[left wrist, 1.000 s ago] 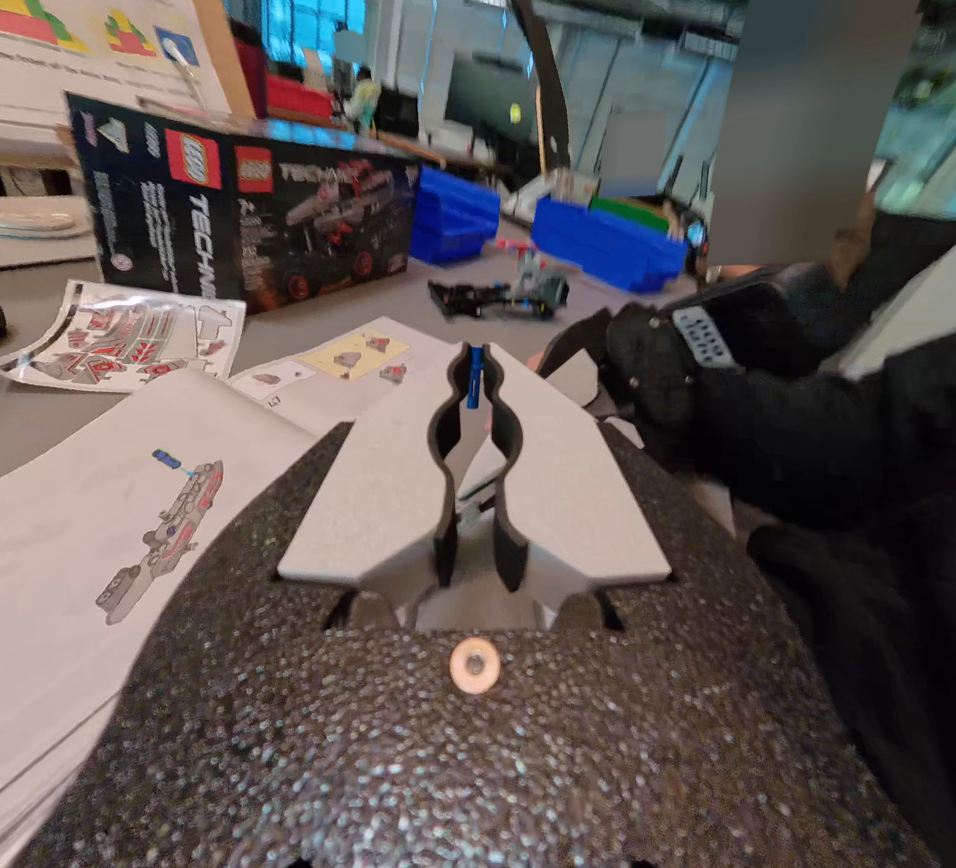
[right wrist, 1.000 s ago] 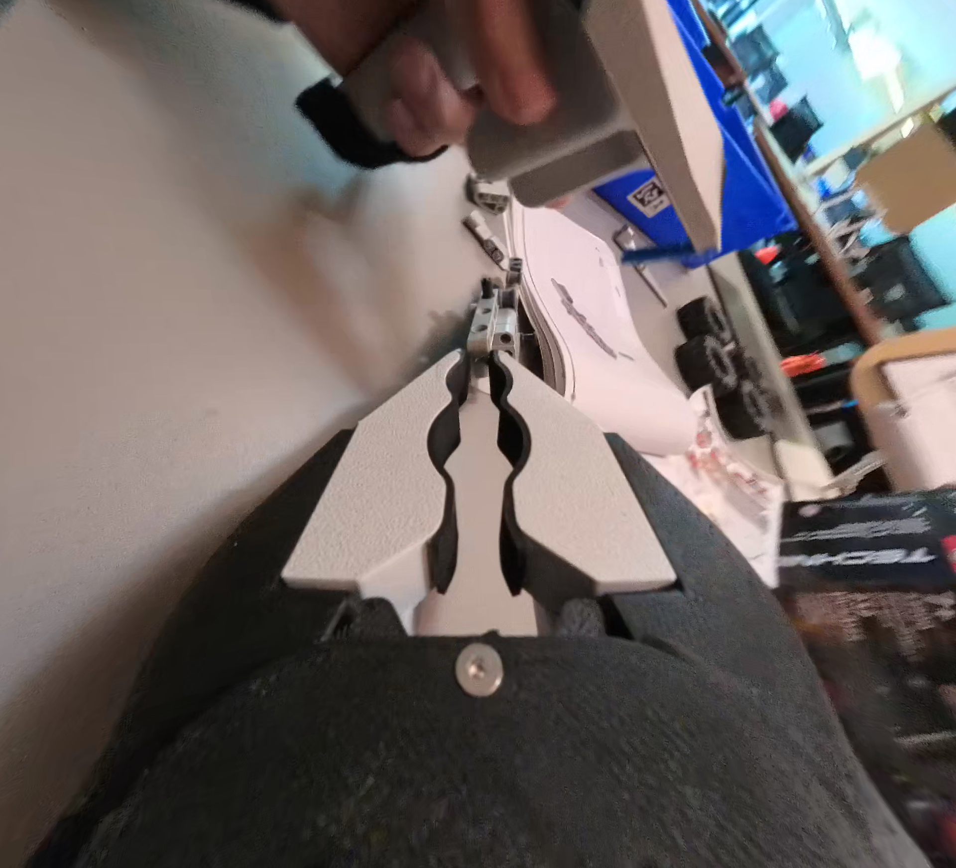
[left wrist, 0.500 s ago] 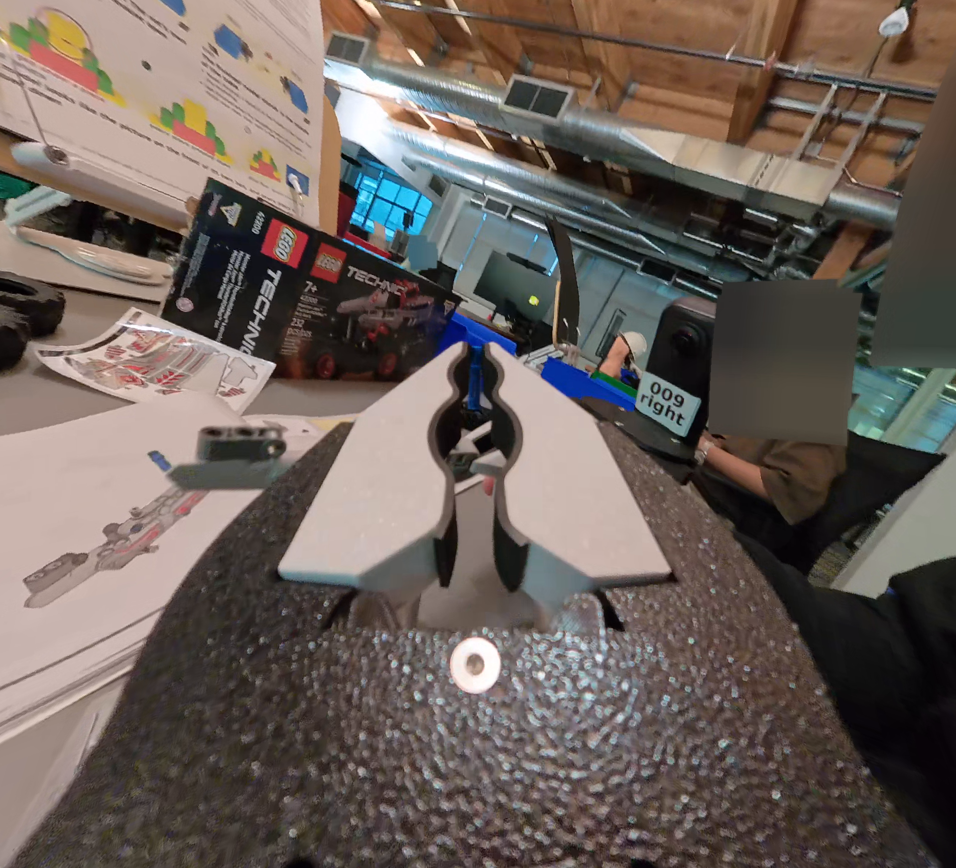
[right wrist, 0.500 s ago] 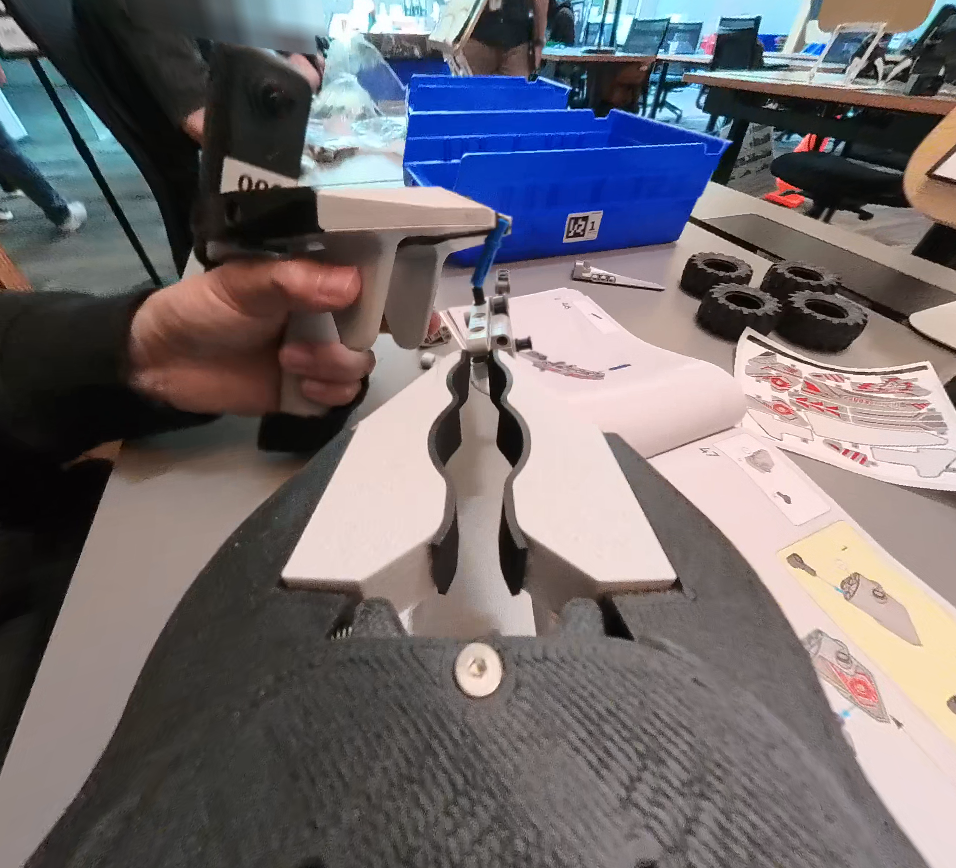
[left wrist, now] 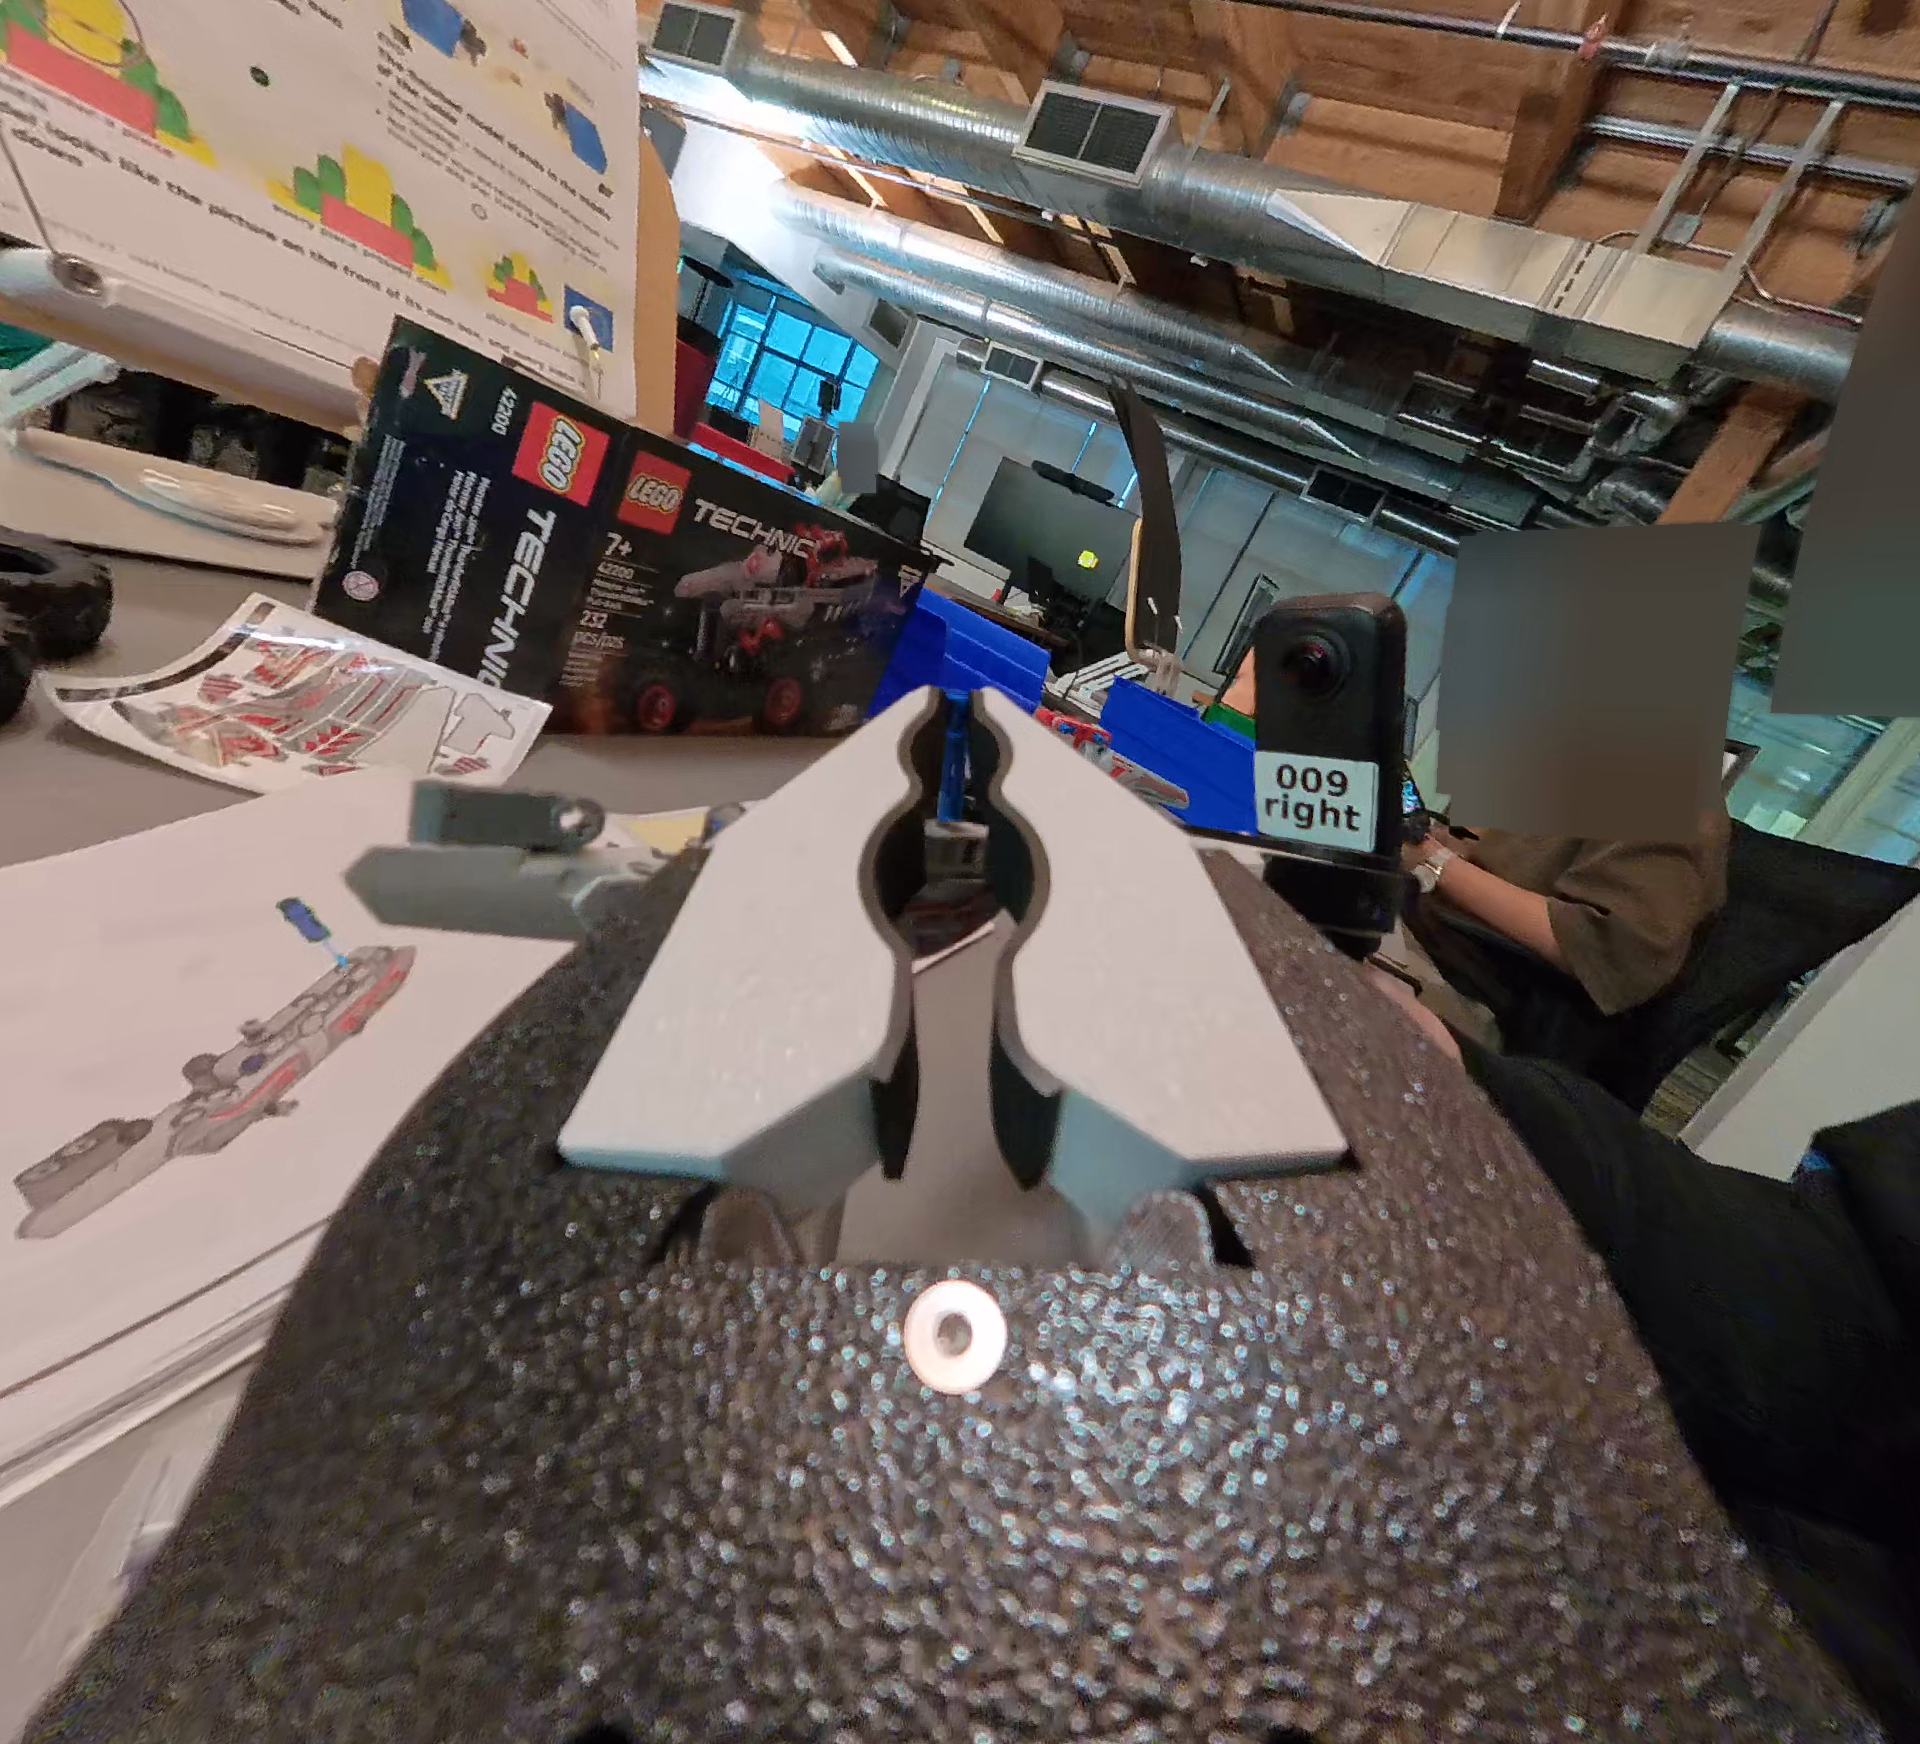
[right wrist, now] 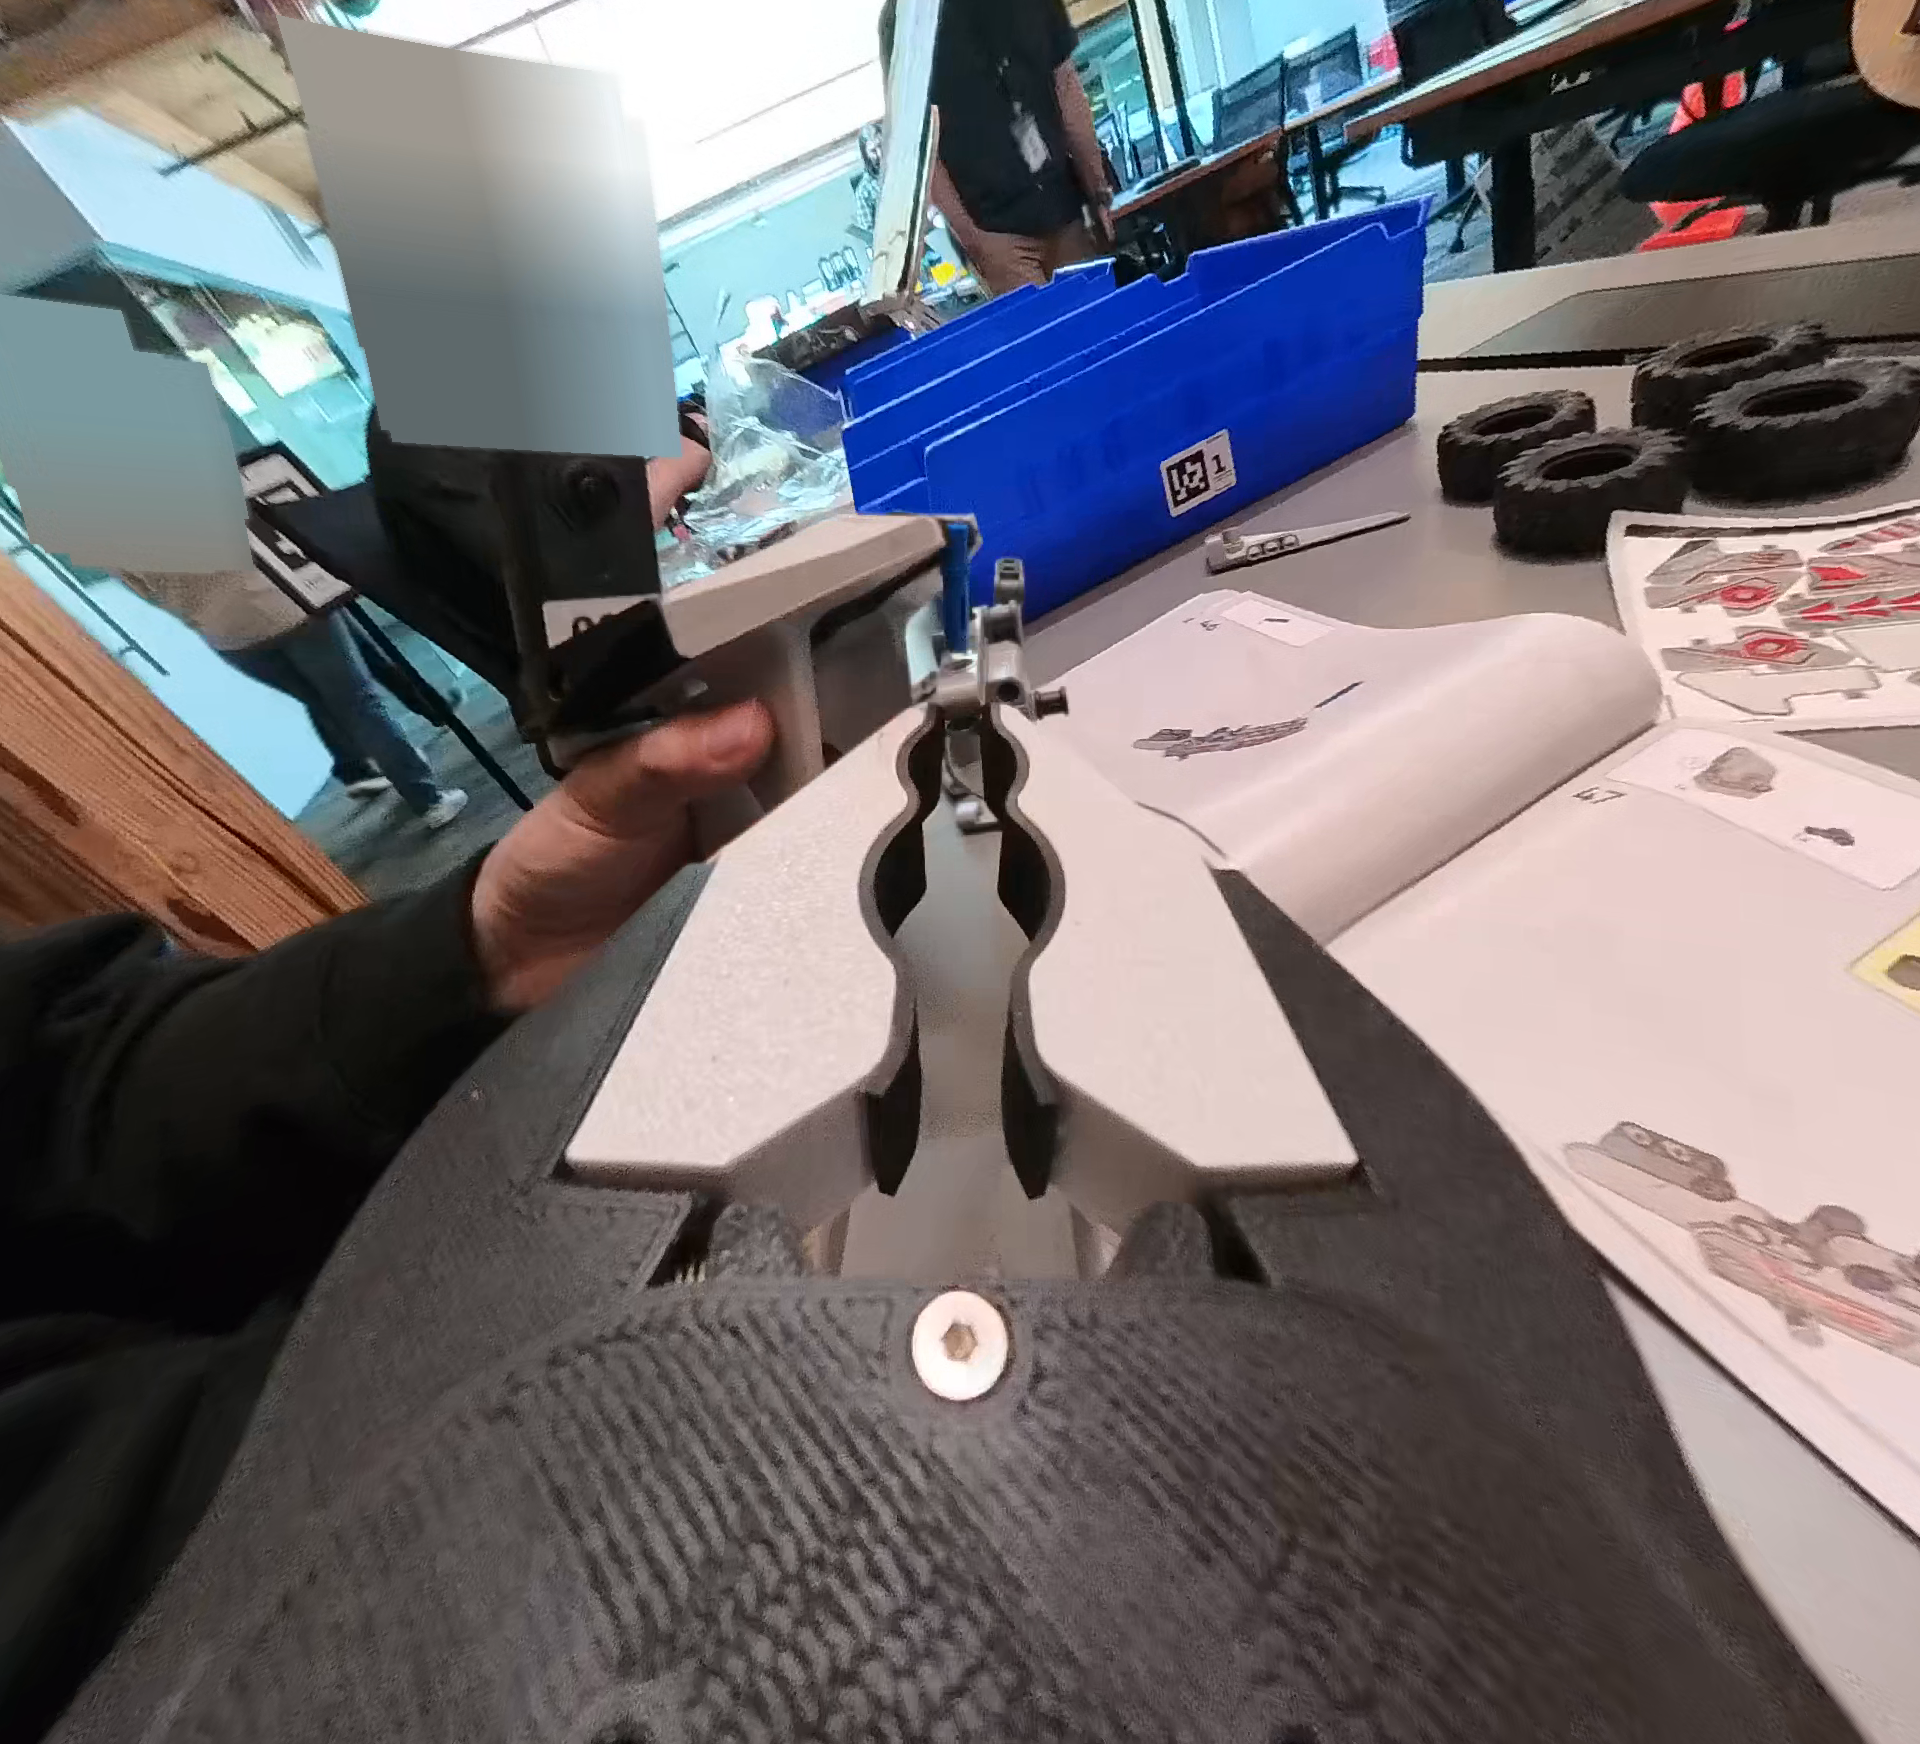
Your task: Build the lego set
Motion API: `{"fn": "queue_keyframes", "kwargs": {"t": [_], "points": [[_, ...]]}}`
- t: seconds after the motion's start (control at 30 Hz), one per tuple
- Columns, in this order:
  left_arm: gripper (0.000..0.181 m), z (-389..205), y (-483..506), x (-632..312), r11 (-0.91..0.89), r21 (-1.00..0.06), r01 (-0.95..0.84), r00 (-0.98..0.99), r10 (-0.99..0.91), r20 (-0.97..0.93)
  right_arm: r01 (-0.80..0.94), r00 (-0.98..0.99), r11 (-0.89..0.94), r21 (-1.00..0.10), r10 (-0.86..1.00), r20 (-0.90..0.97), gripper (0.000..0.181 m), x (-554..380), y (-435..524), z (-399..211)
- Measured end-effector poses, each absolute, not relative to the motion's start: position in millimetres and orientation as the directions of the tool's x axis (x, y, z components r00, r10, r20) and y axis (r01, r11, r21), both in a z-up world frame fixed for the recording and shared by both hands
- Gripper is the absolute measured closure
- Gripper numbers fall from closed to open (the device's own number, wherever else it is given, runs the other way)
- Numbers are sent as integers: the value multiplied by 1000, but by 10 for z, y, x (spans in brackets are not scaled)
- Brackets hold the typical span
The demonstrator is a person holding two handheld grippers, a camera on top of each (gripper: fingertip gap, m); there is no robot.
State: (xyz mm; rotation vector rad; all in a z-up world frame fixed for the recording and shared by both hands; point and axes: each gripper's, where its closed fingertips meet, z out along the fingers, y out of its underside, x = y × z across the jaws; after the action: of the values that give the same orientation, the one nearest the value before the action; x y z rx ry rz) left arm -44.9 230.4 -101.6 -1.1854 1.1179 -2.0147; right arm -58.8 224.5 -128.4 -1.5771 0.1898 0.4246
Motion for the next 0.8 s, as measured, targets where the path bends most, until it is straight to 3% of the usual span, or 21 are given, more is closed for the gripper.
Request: {"fn": "queue_keyframes", "kwargs": {"t": [0.5, 0.8], "points": [[180, -963, 2274, -469, -506, -861, 44, -473, -770, 428, -497, 856, -17, -867, 155, -494, 176, -570, 2227, -1218], [180, -1141, 2256, -416, -515, -854, -82, -436, -752, 495, -521, 839, -78, -850, 136, -527, 176, -542, 2196, -1344]]}}
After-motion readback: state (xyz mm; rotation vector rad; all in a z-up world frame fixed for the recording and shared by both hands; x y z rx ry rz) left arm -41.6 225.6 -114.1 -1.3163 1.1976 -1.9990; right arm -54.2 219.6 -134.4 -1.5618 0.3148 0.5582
